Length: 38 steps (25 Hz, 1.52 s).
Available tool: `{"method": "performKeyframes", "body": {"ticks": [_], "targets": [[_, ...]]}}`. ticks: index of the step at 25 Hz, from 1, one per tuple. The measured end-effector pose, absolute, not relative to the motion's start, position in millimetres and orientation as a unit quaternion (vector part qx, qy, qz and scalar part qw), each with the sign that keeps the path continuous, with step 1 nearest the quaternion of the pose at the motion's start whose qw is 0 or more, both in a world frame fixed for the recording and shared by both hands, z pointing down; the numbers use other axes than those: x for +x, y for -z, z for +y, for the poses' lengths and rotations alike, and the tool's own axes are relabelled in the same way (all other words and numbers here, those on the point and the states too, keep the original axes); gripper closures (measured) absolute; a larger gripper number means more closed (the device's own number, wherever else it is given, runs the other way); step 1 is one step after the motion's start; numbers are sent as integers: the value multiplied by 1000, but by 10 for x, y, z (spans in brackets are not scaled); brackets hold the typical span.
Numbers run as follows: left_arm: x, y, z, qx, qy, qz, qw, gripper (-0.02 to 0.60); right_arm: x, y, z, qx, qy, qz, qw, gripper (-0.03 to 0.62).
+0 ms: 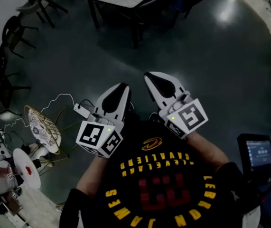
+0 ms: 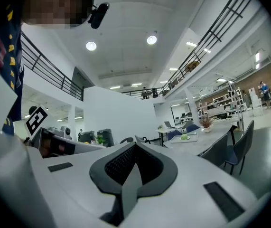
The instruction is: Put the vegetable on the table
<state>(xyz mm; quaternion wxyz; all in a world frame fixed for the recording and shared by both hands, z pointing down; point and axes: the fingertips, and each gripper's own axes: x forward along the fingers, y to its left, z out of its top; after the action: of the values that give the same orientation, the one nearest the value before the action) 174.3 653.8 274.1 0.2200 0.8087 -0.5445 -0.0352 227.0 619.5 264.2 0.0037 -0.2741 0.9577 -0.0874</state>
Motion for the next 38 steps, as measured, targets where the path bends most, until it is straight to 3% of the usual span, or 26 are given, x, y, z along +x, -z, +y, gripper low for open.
{"method": "performKeyframes", "body": {"ticks": [7,17,38], "targets": [[1913,-2673,6587,799,34,-565,203,535,2562,-2625,6156,-278,107,954,22,589],[1609,-2906,5859,797,48,-561,218,534,2282,-2892,5491,-274,129,953,-14,589],[-264,-3104,4250,798,66,-529,283,535,368,-3106,3966,-286,153,942,-85,589]]}}
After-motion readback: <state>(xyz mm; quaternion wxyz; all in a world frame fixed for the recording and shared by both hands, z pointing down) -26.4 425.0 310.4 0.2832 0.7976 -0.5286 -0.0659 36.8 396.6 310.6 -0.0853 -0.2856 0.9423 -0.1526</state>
